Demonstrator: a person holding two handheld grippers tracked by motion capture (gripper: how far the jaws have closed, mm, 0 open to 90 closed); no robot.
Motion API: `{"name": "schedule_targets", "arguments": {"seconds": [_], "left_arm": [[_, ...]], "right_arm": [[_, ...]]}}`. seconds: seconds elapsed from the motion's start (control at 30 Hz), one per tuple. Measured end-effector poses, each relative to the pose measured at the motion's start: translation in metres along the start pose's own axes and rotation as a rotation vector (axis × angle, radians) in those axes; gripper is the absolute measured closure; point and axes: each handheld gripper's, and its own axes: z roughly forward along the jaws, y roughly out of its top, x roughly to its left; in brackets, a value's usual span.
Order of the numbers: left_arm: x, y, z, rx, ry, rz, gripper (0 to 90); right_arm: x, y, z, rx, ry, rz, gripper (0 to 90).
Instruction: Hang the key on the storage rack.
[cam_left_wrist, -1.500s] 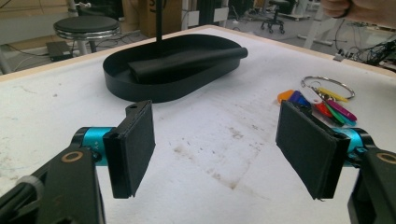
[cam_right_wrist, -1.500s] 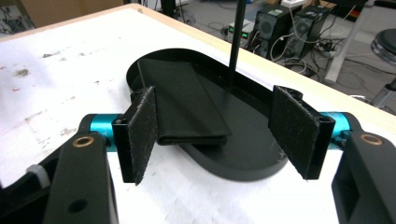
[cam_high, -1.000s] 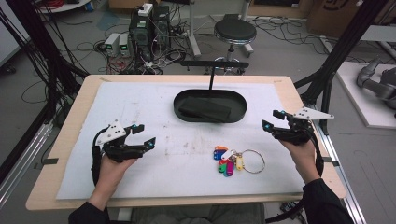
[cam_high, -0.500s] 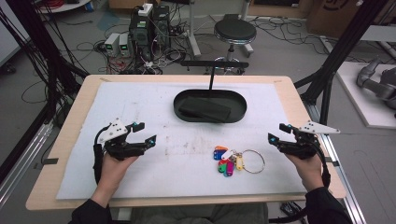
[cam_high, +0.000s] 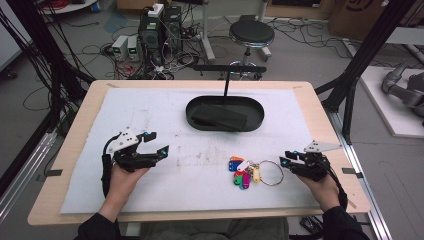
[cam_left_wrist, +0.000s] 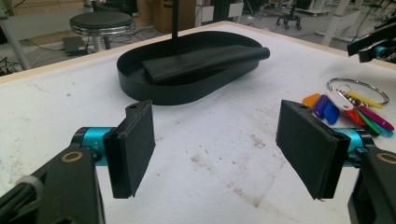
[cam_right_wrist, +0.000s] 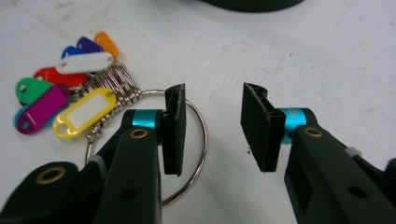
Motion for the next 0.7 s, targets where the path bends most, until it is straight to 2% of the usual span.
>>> {"name": "schedule_targets", "arguments": {"seconds": [0.03,0.2,0.33,0.47,0.53,0.6,0.7], "left_arm": [[0.0,0.0,0.0,0.0,0.002,-0.003,28.1],[0.0,-0.002,-0.003,0.003,0.005,-0.004,28.1],[0.001,-0.003,-0.006,-0.001,0.011,-0.007,28.1],[0.001,-0.005,-0.009,-0.001,0.014,-0.015,28.1],[0.001,-0.005,-0.01,-0.003,0.015,-0.017,28.1],[0.001,-0.005,-0.011,-0.005,0.016,-0.016,28.1],[0.001,-0.005,-0.013,-0.005,0.021,-0.016,28.1]], "right_arm": [[0.001,0.0,0.004,0.021,0.003,-0.002,65.6],[0.002,0.002,0.02,0.093,0.01,-0.018,69.1],[0.007,0.003,0.031,0.165,0.001,-0.058,72.0],[0.007,0.003,0.032,0.165,-0.015,-0.062,78.1],[0.008,0.003,0.032,0.161,-0.018,-0.076,86.7],[0.01,0.003,0.032,0.165,-0.03,-0.095,87.3],[0.007,0.004,0.031,0.16,-0.018,-0.063,87.6]]}}
